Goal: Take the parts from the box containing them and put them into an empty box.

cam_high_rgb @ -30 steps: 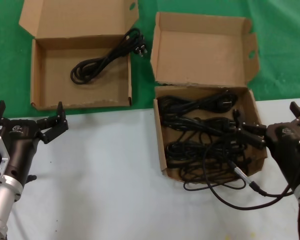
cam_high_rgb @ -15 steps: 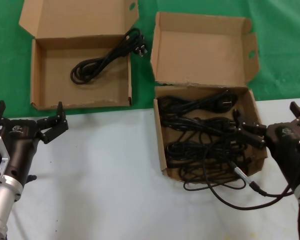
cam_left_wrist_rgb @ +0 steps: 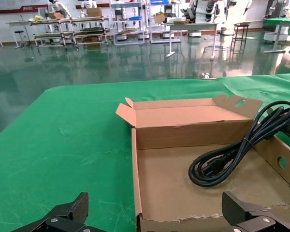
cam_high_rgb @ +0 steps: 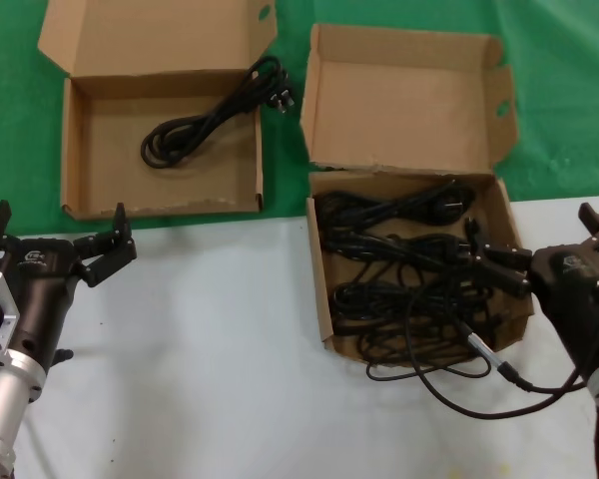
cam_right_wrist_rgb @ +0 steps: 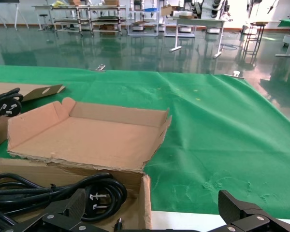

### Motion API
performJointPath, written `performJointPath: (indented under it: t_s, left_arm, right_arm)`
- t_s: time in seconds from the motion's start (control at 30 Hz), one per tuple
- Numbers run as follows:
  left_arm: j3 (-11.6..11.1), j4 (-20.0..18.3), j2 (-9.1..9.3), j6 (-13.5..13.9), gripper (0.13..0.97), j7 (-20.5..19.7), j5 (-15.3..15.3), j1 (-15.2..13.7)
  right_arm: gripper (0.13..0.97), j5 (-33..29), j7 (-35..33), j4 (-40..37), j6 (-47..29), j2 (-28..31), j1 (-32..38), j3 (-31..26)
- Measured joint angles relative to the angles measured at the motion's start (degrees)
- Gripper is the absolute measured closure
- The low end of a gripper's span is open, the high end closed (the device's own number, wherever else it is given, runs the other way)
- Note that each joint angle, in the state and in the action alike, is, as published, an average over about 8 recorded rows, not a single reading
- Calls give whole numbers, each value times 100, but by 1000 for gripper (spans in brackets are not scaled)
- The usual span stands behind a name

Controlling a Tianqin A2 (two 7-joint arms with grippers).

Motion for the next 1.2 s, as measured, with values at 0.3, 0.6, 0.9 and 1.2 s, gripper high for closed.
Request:
performJointPath:
  t_s: [0.3, 0.6, 0.9, 1.2]
  left_arm:
    - [0, 0, 0, 0, 132, 0, 0, 0]
    - [0, 0, 0, 0, 132, 0, 0, 0]
    - [0, 0, 0, 0, 132, 0, 0, 0]
    - [0, 0, 0, 0, 132, 0, 0, 0]
  right_arm:
    - [129, 0, 0, 0, 0, 0, 0, 0]
    - [129, 0, 0, 0, 0, 0, 0, 0]
    - [129, 0, 0, 0, 0, 0, 0, 0]
    - [129, 0, 0, 0, 0, 0, 0, 0]
